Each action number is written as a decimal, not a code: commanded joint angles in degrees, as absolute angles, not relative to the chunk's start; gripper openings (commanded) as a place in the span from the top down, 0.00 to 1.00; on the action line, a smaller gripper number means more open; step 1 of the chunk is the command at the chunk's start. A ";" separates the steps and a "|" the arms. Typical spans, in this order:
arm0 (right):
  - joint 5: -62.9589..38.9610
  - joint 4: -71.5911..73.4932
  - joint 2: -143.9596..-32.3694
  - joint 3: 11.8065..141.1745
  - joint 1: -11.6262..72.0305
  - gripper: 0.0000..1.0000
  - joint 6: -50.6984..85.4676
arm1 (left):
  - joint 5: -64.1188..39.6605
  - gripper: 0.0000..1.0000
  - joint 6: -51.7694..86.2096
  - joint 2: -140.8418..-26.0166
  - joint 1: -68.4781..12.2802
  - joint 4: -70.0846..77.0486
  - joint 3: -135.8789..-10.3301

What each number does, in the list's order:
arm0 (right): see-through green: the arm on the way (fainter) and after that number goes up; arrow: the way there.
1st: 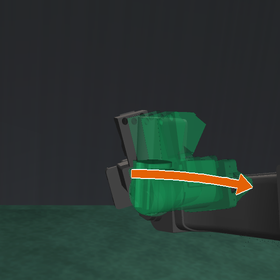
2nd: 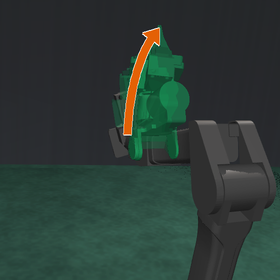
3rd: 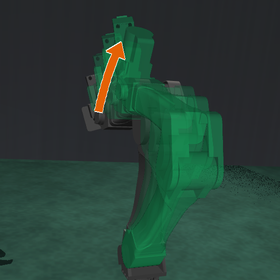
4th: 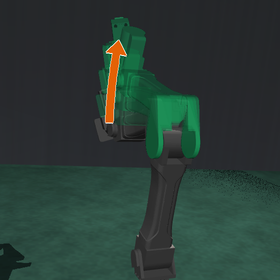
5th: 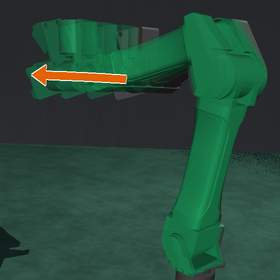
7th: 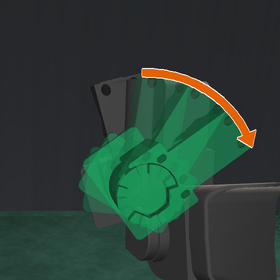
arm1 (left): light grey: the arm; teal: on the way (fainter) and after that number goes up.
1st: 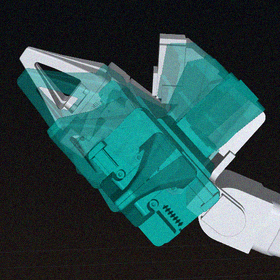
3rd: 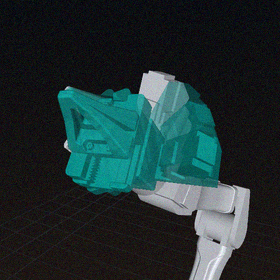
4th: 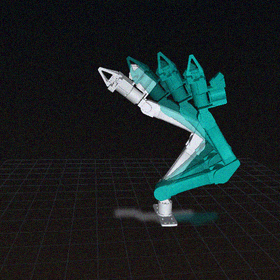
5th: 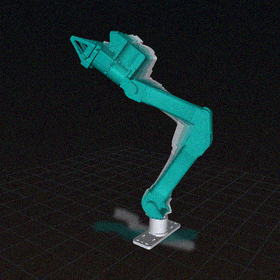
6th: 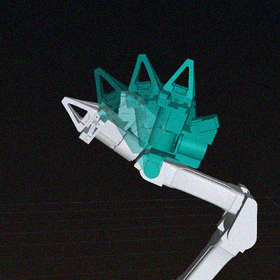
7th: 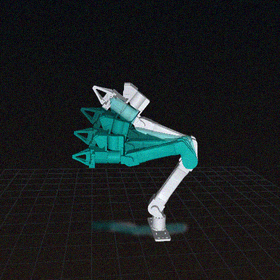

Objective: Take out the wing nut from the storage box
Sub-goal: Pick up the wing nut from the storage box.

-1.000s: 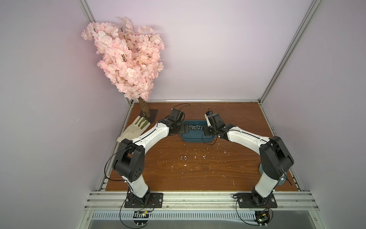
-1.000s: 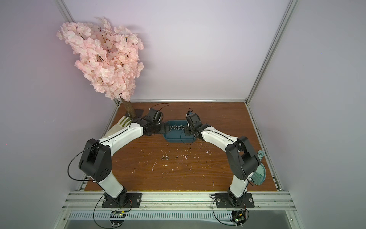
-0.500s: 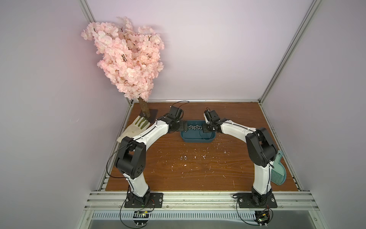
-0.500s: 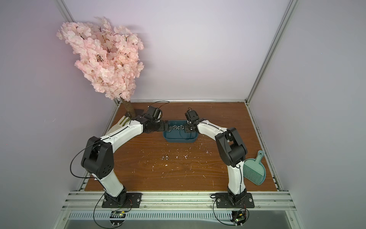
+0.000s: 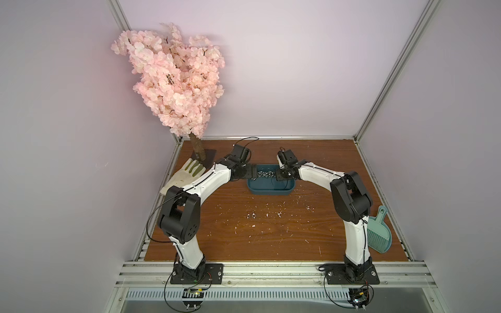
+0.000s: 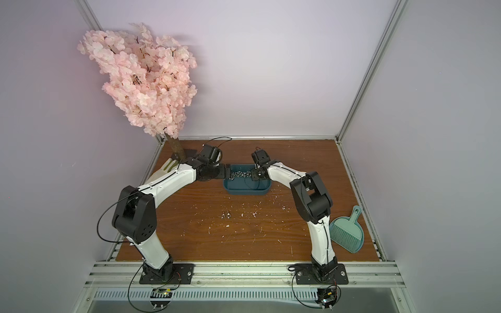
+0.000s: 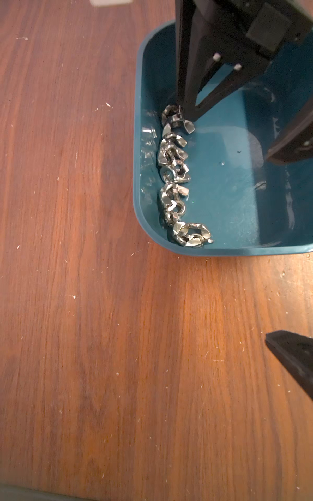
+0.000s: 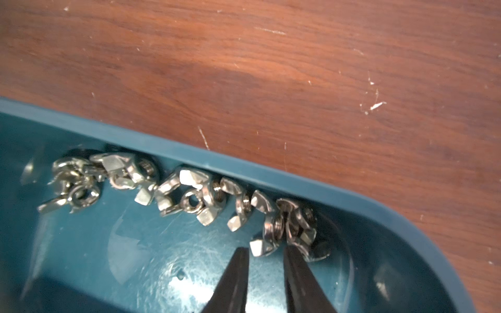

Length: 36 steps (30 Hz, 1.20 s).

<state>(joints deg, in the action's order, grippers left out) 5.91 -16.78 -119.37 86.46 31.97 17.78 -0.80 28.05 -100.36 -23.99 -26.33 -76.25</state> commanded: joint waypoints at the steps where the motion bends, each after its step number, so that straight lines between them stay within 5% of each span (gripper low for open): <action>1: 6.03 -17.66 -119.64 88.99 31.46 0.72 16.99 | -0.42 0.00 27.42 -100.94 -23.20 -26.44 -78.04; 15: 4.81 -17.42 -121.64 89.56 30.74 0.74 17.25 | -1.64 0.00 26.89 -100.92 -23.21 -26.44 -78.57; 20: 4.12 -17.20 -120.67 89.06 30.77 0.89 17.37 | -2.71 0.01 26.89 -100.57 -23.20 -26.41 -78.84; 36: -6.57 -10.75 -108.20 78.29 30.76 0.94 19.70 | -13.75 0.22 32.79 -97.63 -23.20 -15.70 -74.14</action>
<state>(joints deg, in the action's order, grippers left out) -2.44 -14.26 -113.01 79.44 30.98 18.61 -8.88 30.20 -99.81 -23.90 -20.99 -75.79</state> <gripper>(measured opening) 0.117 0.780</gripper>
